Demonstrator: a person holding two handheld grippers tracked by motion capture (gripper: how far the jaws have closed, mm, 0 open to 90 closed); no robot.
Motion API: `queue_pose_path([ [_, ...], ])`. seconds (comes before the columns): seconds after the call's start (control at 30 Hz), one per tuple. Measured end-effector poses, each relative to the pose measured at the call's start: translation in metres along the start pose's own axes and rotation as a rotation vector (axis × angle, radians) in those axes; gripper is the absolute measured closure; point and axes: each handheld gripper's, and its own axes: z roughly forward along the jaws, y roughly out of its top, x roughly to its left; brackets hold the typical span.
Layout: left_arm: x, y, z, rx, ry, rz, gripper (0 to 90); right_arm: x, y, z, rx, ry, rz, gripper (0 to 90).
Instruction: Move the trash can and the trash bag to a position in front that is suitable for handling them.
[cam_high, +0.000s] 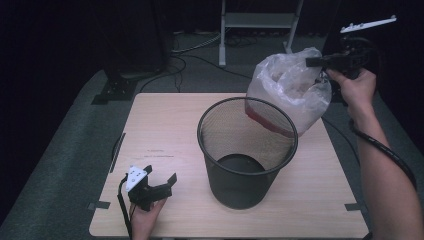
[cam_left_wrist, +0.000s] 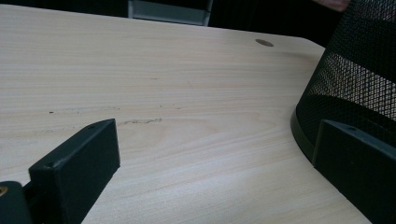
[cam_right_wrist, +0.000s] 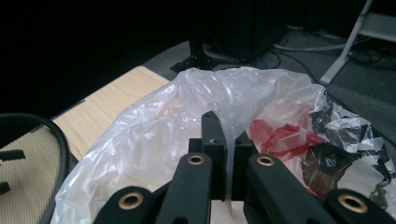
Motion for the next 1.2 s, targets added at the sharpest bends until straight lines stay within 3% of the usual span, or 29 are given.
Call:
queue_pose_path([
  [0.4,0.000,0.000,-0.001,-0.001,0.001,-0.002,0.0,0.018,0.039,-0.052,-0.058,-0.057,-0.040,90.0],
  [0.63,0.001,0.001,-0.002,-0.003,0.002,0.002,0.0,0.021,0.049,-0.071,-0.099,-0.064,-0.034,90.0],
  [0.93,0.000,0.000,-0.001,0.002,0.001,0.001,0.0,0.032,0.063,-0.097,-0.150,-0.022,-0.038,90.0],
  [1.2,-0.001,-0.001,0.001,0.007,-0.002,0.002,0.0,0.045,0.073,-0.107,-0.155,0.071,-0.050,90.0],
])
